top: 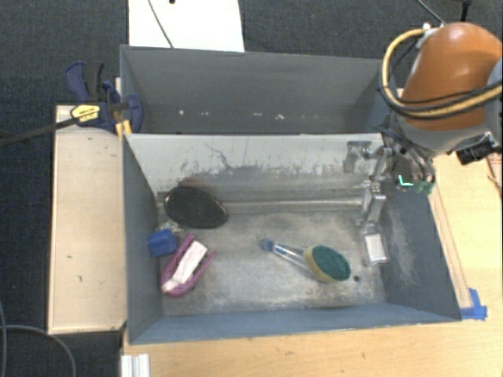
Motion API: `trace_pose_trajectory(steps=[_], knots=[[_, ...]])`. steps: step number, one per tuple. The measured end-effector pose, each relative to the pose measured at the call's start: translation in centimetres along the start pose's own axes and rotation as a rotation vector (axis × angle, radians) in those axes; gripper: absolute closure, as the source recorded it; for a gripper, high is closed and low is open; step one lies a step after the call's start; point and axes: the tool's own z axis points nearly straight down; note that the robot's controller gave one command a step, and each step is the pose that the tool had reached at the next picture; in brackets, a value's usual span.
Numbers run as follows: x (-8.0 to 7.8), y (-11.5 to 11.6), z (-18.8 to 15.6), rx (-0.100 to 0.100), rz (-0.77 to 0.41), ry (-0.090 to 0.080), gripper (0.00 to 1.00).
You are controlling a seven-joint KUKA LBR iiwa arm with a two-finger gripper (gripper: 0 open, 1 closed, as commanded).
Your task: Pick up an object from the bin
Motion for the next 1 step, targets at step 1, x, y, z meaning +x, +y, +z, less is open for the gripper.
trace_pose_trajectory(steps=[1], knots=[[1.50, 1.99, 16.28, 0.003, 0.059, 0.000, 0.00]])
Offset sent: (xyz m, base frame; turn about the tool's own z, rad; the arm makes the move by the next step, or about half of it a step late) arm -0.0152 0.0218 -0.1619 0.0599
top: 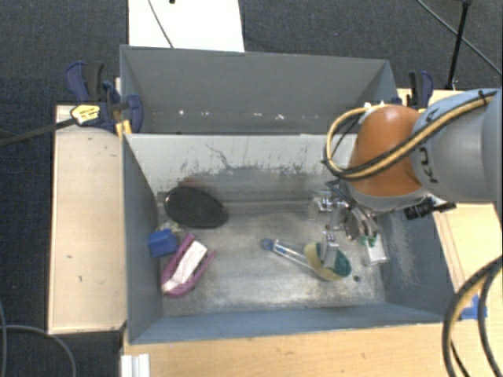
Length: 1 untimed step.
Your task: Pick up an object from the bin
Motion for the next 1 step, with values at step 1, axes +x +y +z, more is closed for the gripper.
trace_pose_trajectory(steps=[1], knots=[[4.62, -0.60, 0.64, -0.007, 0.128, -0.013, 0.00]])
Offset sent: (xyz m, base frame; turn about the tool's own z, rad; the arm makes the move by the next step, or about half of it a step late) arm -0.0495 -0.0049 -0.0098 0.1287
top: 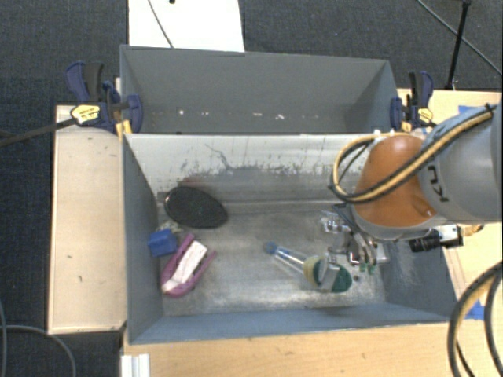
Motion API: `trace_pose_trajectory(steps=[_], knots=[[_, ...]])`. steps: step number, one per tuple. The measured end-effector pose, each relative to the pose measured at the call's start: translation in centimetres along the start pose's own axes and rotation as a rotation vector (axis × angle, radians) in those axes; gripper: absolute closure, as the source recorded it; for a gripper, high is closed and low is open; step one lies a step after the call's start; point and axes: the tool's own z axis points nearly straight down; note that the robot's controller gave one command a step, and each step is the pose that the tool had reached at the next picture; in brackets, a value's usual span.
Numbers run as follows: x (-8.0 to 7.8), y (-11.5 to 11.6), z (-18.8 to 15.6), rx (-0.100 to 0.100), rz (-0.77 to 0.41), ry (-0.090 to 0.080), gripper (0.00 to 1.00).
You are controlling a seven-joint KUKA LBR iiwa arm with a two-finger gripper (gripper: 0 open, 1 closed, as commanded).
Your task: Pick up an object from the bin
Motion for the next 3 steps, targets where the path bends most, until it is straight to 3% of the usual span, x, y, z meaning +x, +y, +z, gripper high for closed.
trace_pose_trajectory(steps=[1, 2, 3], knots=[[-0.1, -0.4, 0.0, 0.006, -0.001, 0.000, 1.00], [1.2, 0.4, -9.3, 0.004, -0.031, 0.001, 1.00], [0.0, 0.7, -22.0, 0.003, -0.015, -0.003, 1.00]])
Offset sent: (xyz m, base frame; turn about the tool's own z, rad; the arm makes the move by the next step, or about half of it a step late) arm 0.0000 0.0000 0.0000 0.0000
